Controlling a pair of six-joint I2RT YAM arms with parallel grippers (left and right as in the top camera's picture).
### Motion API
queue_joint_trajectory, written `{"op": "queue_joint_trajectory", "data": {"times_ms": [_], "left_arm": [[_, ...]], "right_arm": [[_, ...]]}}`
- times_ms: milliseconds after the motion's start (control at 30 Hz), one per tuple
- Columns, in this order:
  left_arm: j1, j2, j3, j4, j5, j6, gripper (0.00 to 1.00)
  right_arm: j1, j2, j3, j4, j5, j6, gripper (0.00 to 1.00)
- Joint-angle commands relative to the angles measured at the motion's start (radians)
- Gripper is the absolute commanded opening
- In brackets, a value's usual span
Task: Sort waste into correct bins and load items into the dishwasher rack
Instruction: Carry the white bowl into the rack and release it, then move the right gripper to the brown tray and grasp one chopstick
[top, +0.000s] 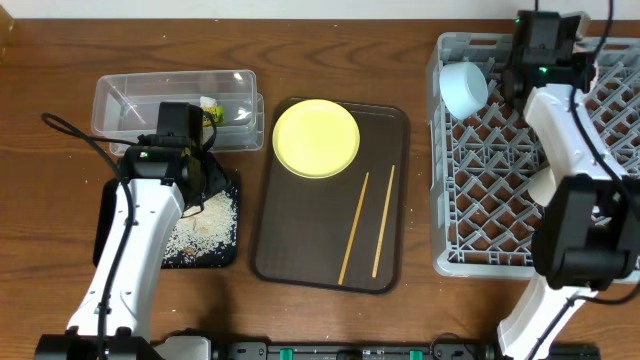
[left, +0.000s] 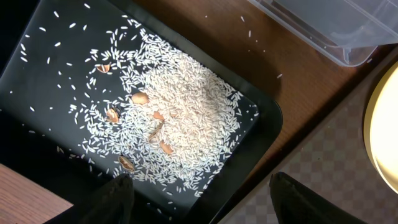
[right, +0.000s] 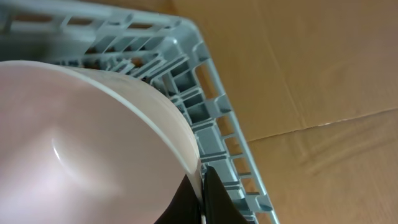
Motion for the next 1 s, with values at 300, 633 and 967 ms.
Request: {"op": "queue_joint_trajectory", "data": {"times_ms": [300,633,967], "left_arm": [[0.005,0.005,0.008,-0.003,-0.019,-0.009,0.73],[0.005,0.005,0.008,-0.002,-0.019,-0.009,0.73],[0.005,0.005,0.008,-0.002,-0.02,-0.009,0.73]], "right_arm": [[0.086,0.04,0.01,-0.07,0.002,0.0,0.01],[0.141,0.04,0.01,-0.358,-0.261,0.261,0.06],[0.141,-0.028,0.011,-0.477,-0.474,0.346,0.44]]}}
